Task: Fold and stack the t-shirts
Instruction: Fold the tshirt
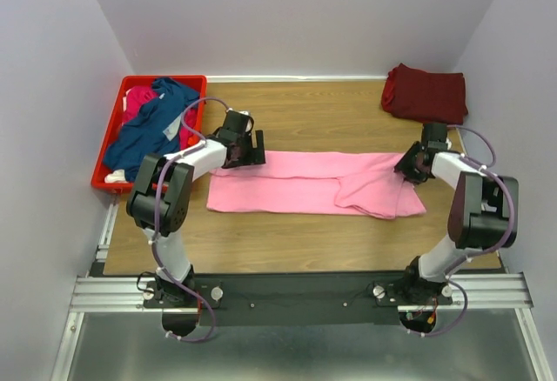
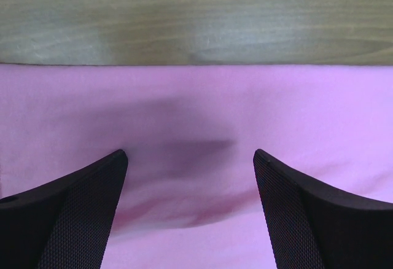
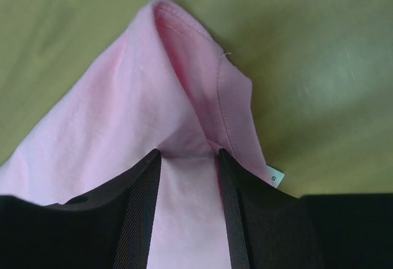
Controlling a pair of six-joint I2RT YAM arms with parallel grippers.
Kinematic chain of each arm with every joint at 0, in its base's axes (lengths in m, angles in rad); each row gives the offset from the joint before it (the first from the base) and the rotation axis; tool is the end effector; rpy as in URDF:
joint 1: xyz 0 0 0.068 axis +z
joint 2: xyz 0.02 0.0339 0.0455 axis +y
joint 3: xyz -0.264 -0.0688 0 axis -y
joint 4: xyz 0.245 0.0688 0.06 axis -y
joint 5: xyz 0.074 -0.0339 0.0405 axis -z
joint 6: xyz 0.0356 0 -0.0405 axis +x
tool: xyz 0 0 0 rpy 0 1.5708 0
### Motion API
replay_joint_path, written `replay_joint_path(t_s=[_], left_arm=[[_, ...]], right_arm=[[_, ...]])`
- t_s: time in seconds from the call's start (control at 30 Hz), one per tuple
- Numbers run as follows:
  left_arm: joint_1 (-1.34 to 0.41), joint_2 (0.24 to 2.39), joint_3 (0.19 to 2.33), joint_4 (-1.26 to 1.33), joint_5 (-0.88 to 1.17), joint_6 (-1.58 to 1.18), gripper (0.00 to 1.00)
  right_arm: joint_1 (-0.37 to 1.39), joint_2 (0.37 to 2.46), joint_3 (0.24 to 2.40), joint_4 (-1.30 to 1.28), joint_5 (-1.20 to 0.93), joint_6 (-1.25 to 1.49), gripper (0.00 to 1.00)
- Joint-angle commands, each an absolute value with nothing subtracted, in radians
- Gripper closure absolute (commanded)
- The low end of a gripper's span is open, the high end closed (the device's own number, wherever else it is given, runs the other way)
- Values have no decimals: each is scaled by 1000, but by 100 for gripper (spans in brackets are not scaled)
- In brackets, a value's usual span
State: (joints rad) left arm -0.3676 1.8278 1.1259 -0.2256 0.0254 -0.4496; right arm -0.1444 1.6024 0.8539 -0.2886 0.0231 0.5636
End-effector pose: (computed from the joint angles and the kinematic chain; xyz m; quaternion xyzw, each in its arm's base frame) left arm 0.3530 -0.1369 0.1688 -0.0349 0.9480 -0.1367 0.2853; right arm 0.3012 -0.0446 0.1602 0.3372 0.9037 0.0440 0.2602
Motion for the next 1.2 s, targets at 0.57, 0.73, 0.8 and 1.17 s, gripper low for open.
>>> replay_joint_path(t_s=[0.57, 0.73, 0.8, 1.17], left_arm=[[-478, 1648, 1246, -296, 6, -453, 10], [-630, 1667, 1287, -290, 63, -437, 15], [-669, 1701, 1319, -296, 80, -428, 15], [-827, 1954, 1526, -359, 143, -407, 15]], right_arm=[[-166, 1427, 876, -420, -57, 535, 58], [-167, 1286, 695, -439, -87, 590, 60], [-167, 1278, 652, -436, -129, 614, 60], [-169, 1284, 571, -385, -198, 643, 60]])
